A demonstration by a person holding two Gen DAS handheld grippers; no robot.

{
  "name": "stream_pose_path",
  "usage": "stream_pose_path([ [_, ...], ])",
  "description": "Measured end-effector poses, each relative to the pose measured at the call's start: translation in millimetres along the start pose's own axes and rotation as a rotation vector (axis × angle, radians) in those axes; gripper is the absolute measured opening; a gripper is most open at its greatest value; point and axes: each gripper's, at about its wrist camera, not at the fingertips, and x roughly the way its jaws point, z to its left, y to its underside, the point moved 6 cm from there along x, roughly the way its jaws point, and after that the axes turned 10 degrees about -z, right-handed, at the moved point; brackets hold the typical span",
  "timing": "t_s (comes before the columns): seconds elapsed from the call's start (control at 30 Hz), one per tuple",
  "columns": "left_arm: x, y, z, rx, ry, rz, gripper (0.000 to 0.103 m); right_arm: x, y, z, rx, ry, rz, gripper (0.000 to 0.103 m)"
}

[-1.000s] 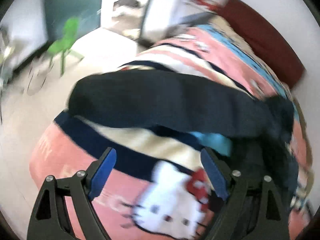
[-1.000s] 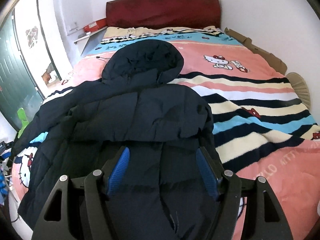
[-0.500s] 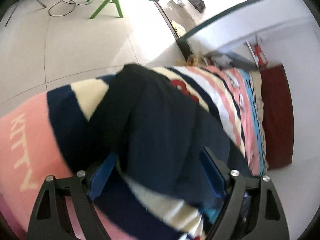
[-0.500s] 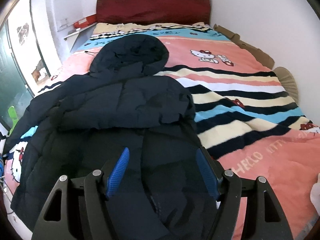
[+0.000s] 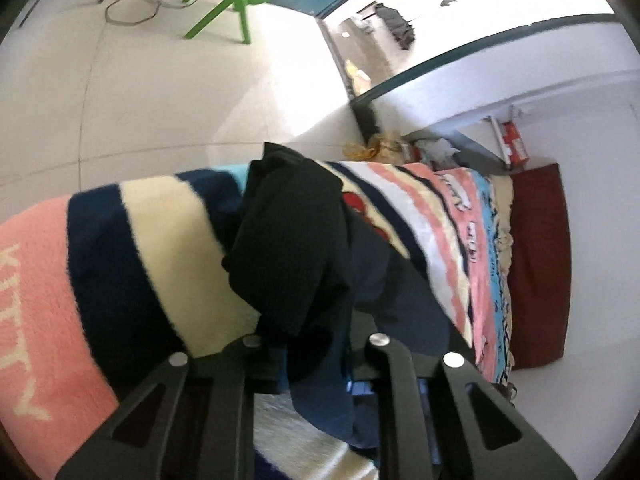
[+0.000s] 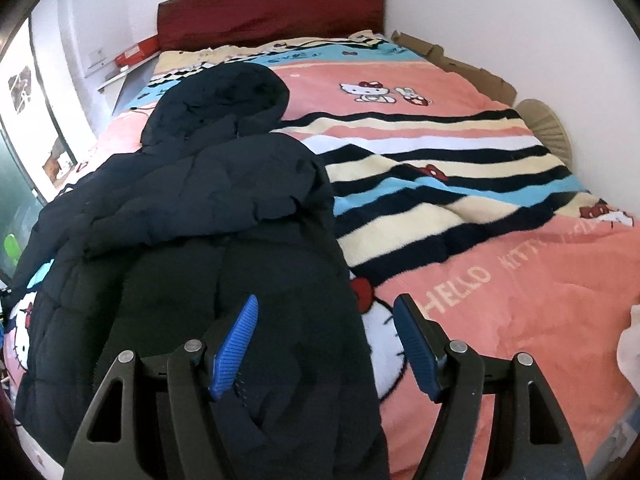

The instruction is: Fold large clothes

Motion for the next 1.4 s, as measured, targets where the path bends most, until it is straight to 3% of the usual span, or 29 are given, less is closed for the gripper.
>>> stream_pose_path([
  [0.33, -58, 5, -87, 0.154, 0.165, -0.043, 0.014, -2, 0, -10, 0.032, -0.028, -0.024, 0.069],
  [0.6, -111, 62, -179, 0.314, 0.291, -0.035, 0.014, -3, -3, -15, 0.011, -0.065, -0.051, 0.069],
  [0.97, -159, 209, -316, 0.627, 0.373, -0.011, 0.014, 5, -2, -70, 0.042, -0.075, -0.084, 0.072],
  [1.2, -173, 330, -394, 0.802, 0.445, 0.040, 0.014, 17, 2, -112, 0.079, -0.085, -0.098, 0.072],
  [1.4, -162, 445, -429, 0.939, 0.470, 0.135, 0.014, 29, 8, -142, 0.120, -0.095, -0.094, 0.072],
])
